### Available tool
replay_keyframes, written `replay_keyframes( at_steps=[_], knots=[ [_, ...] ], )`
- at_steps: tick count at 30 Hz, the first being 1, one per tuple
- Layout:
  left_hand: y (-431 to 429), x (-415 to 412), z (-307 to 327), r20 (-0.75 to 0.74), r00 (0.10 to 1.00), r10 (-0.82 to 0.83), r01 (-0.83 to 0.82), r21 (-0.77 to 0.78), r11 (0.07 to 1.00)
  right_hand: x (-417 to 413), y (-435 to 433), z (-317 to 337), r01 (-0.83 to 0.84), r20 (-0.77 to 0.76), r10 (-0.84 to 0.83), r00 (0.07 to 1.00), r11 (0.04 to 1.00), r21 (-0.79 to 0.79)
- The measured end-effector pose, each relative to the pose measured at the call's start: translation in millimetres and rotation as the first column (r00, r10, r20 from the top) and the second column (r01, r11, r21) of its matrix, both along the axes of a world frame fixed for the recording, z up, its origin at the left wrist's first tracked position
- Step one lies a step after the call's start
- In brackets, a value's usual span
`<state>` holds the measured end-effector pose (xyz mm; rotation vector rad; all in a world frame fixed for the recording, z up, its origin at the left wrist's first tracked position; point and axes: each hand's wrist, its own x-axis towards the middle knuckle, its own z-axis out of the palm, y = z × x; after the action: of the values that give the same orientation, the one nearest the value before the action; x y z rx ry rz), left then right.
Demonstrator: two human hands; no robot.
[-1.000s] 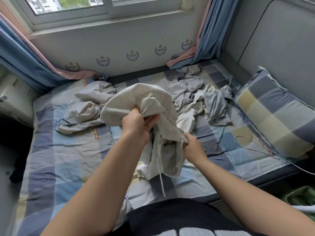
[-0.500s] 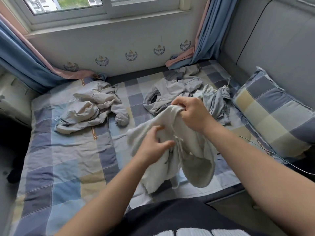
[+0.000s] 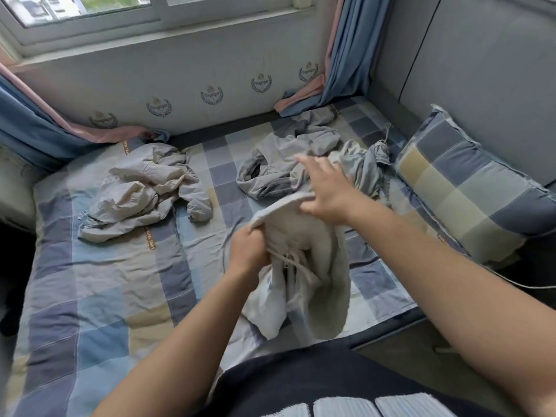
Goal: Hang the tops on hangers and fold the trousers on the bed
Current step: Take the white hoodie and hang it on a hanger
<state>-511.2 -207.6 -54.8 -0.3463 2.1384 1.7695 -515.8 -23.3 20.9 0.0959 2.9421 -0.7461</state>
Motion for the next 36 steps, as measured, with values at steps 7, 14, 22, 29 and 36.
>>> replay_keyframes(
  at_steps=[7,14,22,29,36],
  knots=[
    [25.5,10.6,-2.4,0.453,0.856,0.25,-0.417,0.317,0.852,109.5,27.7,-131.2,0.467,0.283,-0.381,0.88,0.801,-0.374],
    [43.3,26.9,-2.0,0.494,0.848,0.194,-0.386,0.322,0.865,129.6,44.7,-189.8,0.923,0.906,-0.194,0.375,0.165,-0.347],
    [18.9,36.6,-0.8,0.533,0.837,0.122,-0.329,0.313,0.891,118.2,35.1,-229.3,0.773,0.936,-0.253,0.246,-0.532,-0.347],
    [-55.5,20.1,-21.0,0.399,0.917,-0.003,-0.072,0.173,0.982,113.6,3.1,-183.8,0.655,0.833,-0.358,0.421,-0.515,-0.552],
    [-140.8,8.5,-46.6,0.423,0.891,-0.162,0.0,0.359,0.933,124.7,-94.3,-141.9,0.659,0.657,-0.614,0.438,-0.278,-0.699]
  ],
)
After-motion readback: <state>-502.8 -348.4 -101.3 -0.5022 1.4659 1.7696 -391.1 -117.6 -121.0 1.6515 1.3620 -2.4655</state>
